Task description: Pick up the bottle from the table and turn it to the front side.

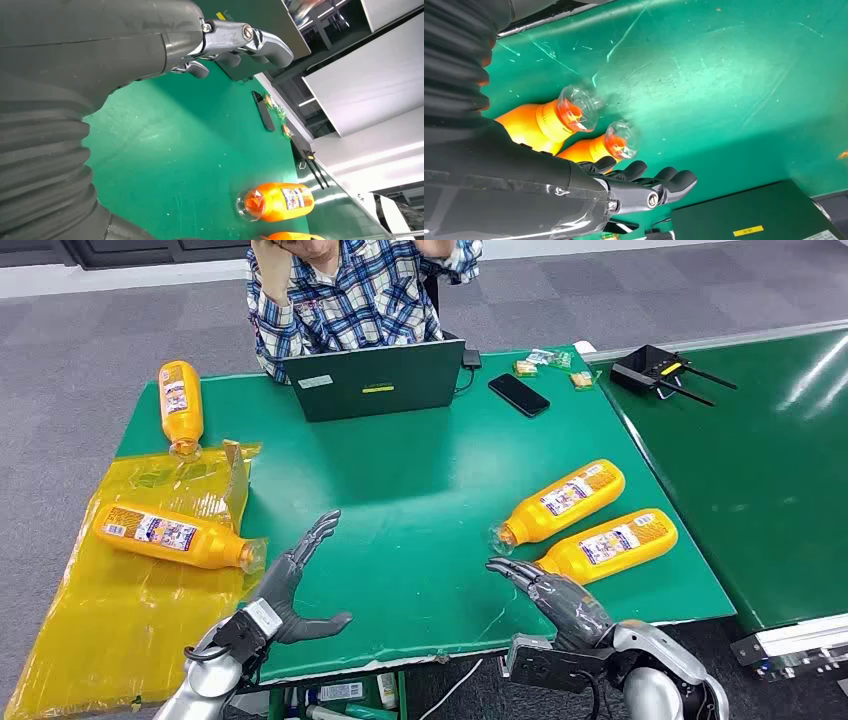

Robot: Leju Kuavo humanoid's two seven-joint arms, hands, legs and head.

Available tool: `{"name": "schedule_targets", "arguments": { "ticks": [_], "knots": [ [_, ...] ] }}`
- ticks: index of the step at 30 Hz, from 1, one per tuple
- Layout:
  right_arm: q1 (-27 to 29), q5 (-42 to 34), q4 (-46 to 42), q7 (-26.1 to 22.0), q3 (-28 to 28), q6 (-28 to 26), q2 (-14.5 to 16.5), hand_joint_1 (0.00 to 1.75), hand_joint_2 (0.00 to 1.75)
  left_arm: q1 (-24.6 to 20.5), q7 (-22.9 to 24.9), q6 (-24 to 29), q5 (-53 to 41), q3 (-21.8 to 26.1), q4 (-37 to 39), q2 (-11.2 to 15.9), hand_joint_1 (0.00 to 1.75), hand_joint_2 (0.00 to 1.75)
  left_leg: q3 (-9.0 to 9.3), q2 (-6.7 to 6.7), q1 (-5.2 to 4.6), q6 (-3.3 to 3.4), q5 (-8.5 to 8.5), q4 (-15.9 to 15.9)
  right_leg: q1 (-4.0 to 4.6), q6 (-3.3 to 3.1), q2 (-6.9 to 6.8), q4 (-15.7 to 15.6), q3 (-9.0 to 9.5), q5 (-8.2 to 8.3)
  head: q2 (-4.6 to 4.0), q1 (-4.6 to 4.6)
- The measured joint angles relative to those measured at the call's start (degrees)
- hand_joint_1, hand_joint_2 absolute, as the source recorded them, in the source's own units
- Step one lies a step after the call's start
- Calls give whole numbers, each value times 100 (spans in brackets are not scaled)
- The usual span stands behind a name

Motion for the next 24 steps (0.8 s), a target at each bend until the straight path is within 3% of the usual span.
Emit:
{"name": "schedule_targets", "arguments": {
  "ticks": [17, 24],
  "knots": [
    [78, 155, -52, 212, 82, 0, -3, 0, 175, -20, 0, -24, -2, 0, 9, -2, 0, 175, 1, 0, 0, 0, 0, 0, 0, 0, 0, 0, 0, 0, 0, 0],
    [43, 1297, -57, 754, 87, 0, -41, 0, 175, -26, 0, -18, 3, 0, 10, -2, 0, 175, 0, -1, 0, 0, 0, 0, 0, 0, -1, 0, 1, 0, 0, -1]
  ]
}}
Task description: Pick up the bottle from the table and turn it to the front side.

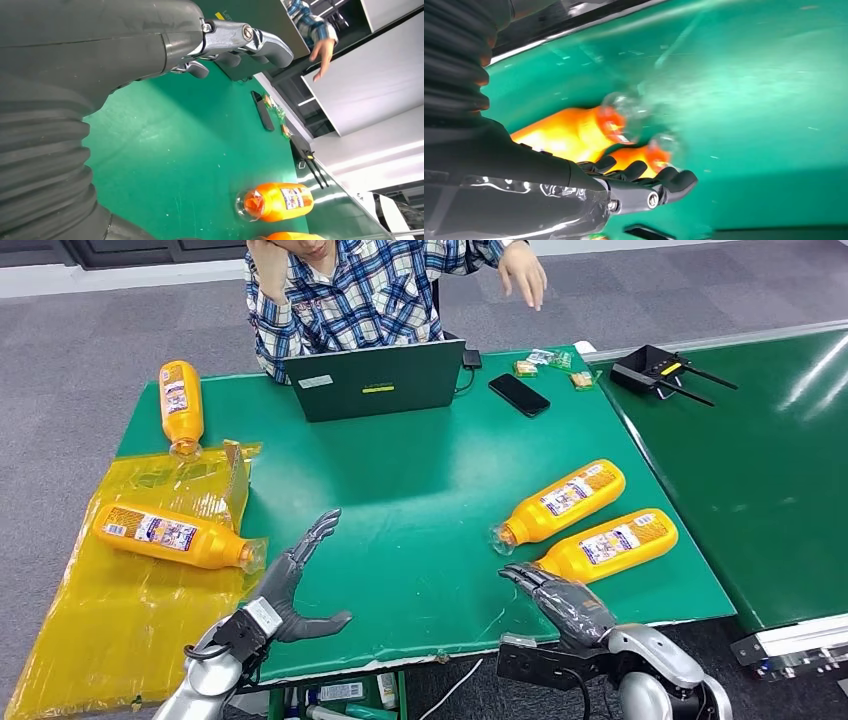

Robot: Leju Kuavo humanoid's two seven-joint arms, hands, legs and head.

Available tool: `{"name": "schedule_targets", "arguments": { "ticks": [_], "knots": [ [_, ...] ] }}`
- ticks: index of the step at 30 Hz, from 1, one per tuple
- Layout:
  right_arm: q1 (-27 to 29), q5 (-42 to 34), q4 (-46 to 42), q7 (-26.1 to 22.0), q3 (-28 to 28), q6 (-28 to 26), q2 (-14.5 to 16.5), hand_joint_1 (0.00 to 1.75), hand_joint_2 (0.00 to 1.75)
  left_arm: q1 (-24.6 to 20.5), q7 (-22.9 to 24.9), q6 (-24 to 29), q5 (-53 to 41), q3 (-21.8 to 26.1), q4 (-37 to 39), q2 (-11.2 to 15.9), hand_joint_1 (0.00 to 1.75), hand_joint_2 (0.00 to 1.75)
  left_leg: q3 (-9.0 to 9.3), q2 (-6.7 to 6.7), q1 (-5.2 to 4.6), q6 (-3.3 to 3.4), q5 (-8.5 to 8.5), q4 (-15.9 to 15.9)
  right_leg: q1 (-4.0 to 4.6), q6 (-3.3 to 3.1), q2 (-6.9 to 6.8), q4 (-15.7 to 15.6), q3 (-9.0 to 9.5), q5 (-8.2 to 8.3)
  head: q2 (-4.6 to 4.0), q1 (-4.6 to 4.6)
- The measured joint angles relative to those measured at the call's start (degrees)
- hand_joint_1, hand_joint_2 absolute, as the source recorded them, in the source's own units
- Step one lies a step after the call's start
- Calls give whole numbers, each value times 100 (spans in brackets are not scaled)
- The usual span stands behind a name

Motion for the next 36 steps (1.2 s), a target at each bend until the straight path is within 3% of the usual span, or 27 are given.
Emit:
{"name": "schedule_targets", "arguments": {
  "ticks": [5, 12, 19, 29, 36],
  "knots": [
    [-139, 1584, 2, 1031, -81, 0, -191, 0, 175, 46, 0, 35, 27, 2, -17, 5, 0, 175, -1, -6, -1, 1, 0, 0, -2, 0, -11, 0, 4, 0, 0, 0],
    [-198, 1775, -15, 1782, -475, 0, -940, 0, 175, 145, 0, 43, 91, 9, -66, 31, 0, 175, -2, -43, -4, 7, -3, 1, -5, 14, -37, -2, 17, -9, 1, 1],
    [-194, 1777, -33, 1857, -696, 0, -1383, 0, 175, 182, 0, 44, 108, 11, -105, 44, 0, 175, -2, -50, -3, 12, -8, 1, -2, 15, -42, -2, 19, -13, -1, 1],
    [-159, 1778, -58, 1973, -762, 1, -1594, 0, 175, 208, 0, 44, 120, 11, -115, 46, 0, 175, -1, -56, -2, 12, -8, 1, -3, 14, -47, -2, 21, -15, 0, 1],
    [22, 1779, -293, 2117, -1121, 1, -1801, 0, 175, 226, 0, 43, 197, 11, -137, 50, 0, 175, -2, -62, -4, 15, -11, 1, -6, 18, -53, -4, 23, -19, -1, 1]
  ]
}}
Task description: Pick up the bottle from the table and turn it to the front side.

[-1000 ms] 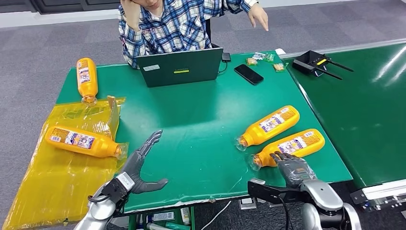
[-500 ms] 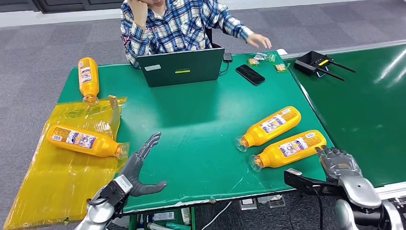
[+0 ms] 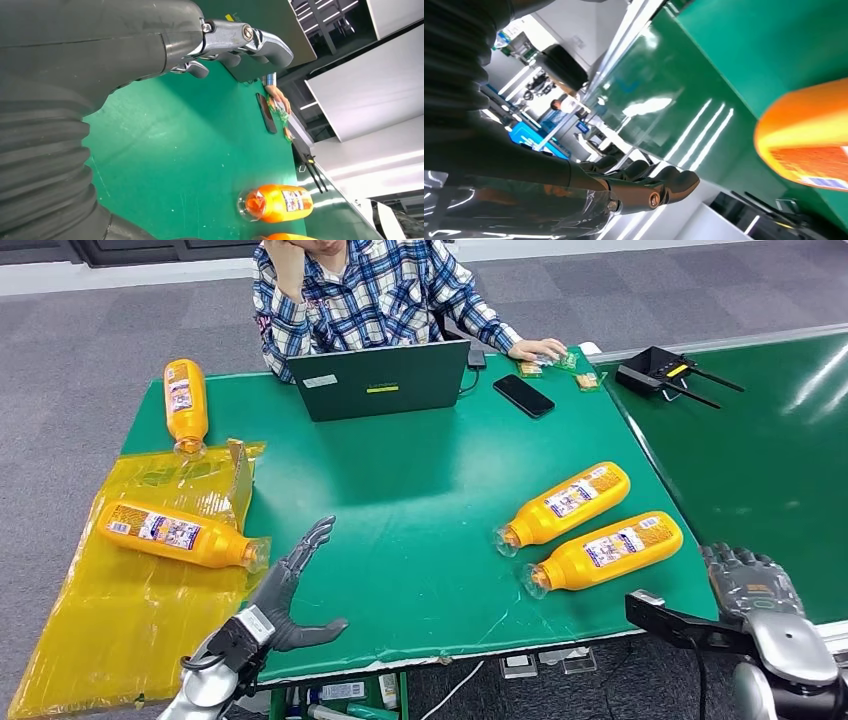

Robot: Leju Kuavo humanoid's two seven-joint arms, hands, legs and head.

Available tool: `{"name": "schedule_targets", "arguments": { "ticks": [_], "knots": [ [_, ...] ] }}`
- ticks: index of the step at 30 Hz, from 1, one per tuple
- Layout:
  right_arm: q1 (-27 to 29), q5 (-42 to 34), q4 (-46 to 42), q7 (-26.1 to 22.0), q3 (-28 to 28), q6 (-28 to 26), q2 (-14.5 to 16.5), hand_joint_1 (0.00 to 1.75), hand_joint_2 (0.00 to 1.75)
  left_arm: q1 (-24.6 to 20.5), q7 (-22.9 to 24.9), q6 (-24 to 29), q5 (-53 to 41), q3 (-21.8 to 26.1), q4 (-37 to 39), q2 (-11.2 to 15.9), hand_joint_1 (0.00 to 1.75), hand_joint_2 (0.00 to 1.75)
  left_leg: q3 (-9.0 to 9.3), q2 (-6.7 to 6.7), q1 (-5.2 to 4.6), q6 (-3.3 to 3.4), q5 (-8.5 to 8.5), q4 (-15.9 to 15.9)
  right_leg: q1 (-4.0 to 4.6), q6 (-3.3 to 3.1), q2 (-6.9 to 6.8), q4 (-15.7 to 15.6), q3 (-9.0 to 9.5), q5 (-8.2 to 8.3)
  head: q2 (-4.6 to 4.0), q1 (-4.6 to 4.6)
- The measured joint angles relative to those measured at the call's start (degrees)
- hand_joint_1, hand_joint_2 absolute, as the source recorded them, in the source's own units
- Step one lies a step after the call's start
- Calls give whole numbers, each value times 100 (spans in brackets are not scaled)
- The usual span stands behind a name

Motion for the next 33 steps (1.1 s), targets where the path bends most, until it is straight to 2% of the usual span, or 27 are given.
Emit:
{"name": "schedule_targets", "arguments": {
  "ticks": [5, 10, 13, 18, 20, 22, 28, 33],
  "knots": [
    [-217, -34, 214, -10, -174, 0, -239, 0, 175, -16, 0, -5, 52, 0, 7, 15, 0, 175, -4, 5, 0, 0, -1, -1, -1, 0, 1, 0, 0, 0, 1, 0],
    [-1389, -200, 1779, -276, -291, 0, -937, 0, 175, -114, 0, -67, 36, 0, 69, 3, 0, 175, -3, 6, -14, 19, 12, 3, -14, 17, 1, 0, 4, 14, 1, 0],
    [-2033, -63, 2523, -299, -295, -1, -1145, 0, 175, -146, 0, -107, -10, 0, 94, -28, 0, 175, -3, 0, -18, 27, 20, 6, -17, 21, -9, 0, 5, 19, 1, 0],
    [-2757, -3, 3355, 158, -167, -1, -1385, 0, 175, -216, 0, -171, -73, 0, 139, -83, 0, 175, -15, -27, -17, 28, 23, 6, -16, 19, -40, 3, 8, 16, 1, 1],
    [-3068, -2, 3713, 369, 52, -1, -1505, 0, 175, -227, 0, -181, -75, 0, 150, -96, 0, 175, -17, -31, -17, 28, 23, 5, -16, 18, -43, 4, 7, 14, 1, 1],
    [-3379, -6, 4051, 354, 311, -1, -1575, 0, 175, -244, 1, -182, -69, 0, 168, -111, 0, 175, -14, -31, -16, 28, 23, 5, -14, 18, -43, 4, 7, 14, 1, 0],
    [-3948, -247, 4592, -481, 691, -1, -1432, 0, 175, -325, 1, -156, 28, 0, 242, -129, 0, 175, -19, -46, -12, 25, 28, 5, -11, 17, -60, 4, 9, 13, 1, 1],
    [-4161, -674, 4951, -1694, 743, -1, -1088, 0, 175, -391, 1, -125, 85, -2, 308, -129, 0, 175, -16, -50, -10, 23, 31, 5, -9, 17, -62, 5, 10, 13, 1, 0]
  ]
}}
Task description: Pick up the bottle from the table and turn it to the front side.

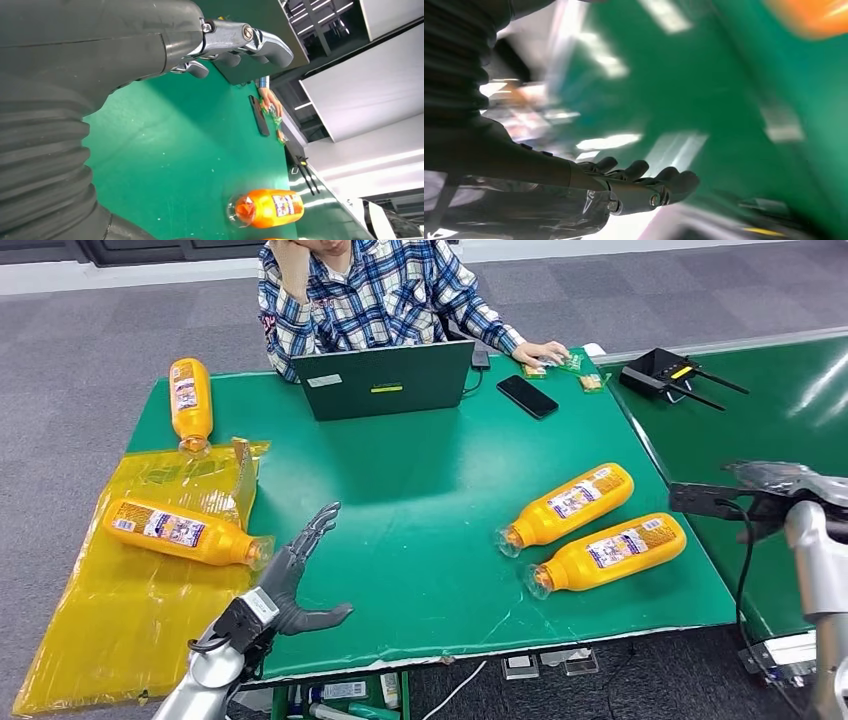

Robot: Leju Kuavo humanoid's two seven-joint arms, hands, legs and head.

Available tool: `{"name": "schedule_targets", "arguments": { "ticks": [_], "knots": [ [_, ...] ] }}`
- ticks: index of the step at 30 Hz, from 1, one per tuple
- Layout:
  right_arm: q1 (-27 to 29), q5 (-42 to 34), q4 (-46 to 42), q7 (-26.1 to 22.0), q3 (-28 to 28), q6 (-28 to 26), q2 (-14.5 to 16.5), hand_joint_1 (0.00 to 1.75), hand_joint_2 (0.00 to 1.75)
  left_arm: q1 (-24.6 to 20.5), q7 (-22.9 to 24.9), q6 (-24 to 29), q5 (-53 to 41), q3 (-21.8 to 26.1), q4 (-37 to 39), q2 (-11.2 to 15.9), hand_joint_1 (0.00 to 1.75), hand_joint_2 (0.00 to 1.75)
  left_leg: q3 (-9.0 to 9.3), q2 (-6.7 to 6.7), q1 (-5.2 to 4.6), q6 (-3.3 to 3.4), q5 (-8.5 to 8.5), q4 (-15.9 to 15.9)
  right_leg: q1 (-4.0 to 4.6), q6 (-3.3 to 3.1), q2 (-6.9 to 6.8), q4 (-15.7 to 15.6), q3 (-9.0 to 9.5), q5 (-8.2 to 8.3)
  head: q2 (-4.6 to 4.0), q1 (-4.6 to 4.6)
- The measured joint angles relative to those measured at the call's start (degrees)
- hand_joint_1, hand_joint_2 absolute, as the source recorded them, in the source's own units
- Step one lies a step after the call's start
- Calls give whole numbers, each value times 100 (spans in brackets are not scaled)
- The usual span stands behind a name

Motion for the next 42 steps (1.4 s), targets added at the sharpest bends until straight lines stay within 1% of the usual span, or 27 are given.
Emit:
{"name": "schedule_targets", "arguments": {
  "ticks": [4, 8, 10, 13, 20, 28, 38, 42],
  "knots": [
    [-81, -453, 417, -741, 25, 0, 268, 0, 175, -32, 1, -1, 101, -7, 47, 13, 0, 175, -2, -8, 1, 0, 3, 0, 1, 0, -5, 0, 0, -1, 1, 1],
    [-183, -1199, 1041, -1485, 128, 1, 494, 0, 175, -113, -1, -4, 170, -54, 107, 21, 0, 175, -2, -8, 0, 0, 3, 0, 0, 0, -5, 0, 0, -1, 1, 0],
    [-224, -1444, 1323, -1666, 201, 1, 578, 0, 175, -148, 0, -4, 194, -84, 139, 27, 0, 175, -1, -8, 0, 0, 3, 0, 0, 0, -6, 0, 0, -1, 1, 0],
    [-244, -1587, 1580, -1767, 307, 1, 661, 0, 175, -178, 1, -3, 225, -106, 179, 41, 0, 175, -2, -6, -1, 0, 3, 0, -2, 0, -3, 0, -2, -1, 1, 0],
    [-347, -1601, 1885, -1628, 471, 1, 745, 0, 175, -189, -1, 15, 274, -110, 197, 108, 0, 175, -3, -5, -1, 0, 3, 0, -1, 0, -2, 0, -5, -1, 1, 0],
    [-451, -1546, 2120, -1434, 632, 0, 758, 0, 175, -176, -1, 34, 313, -110, 197, 170, 0, 175, -3, -4, -2, 0, 3, 0, -2, 0, -2, 0, -5, 0, -1, 0],
    [-710, -1102, 2350, -1027, 943, 0, 758, 0, 175, -149, -1, 35, 365, -110, 192, 225, 0, 175, -3, -5, -2, -1, 4, 0, -2, 0, -2, 0, -5, -1, 1, 0],
    [-807, -765, 2449, -775, 1158, 0, 759, 0, 175, -148, -1, 35, 378, -110, 192, 233, 0, 175, -3, -5, -2, -1, 4, 0, -2, 0, -2, 0, -5, -1, 1, 0]
  ]
}}
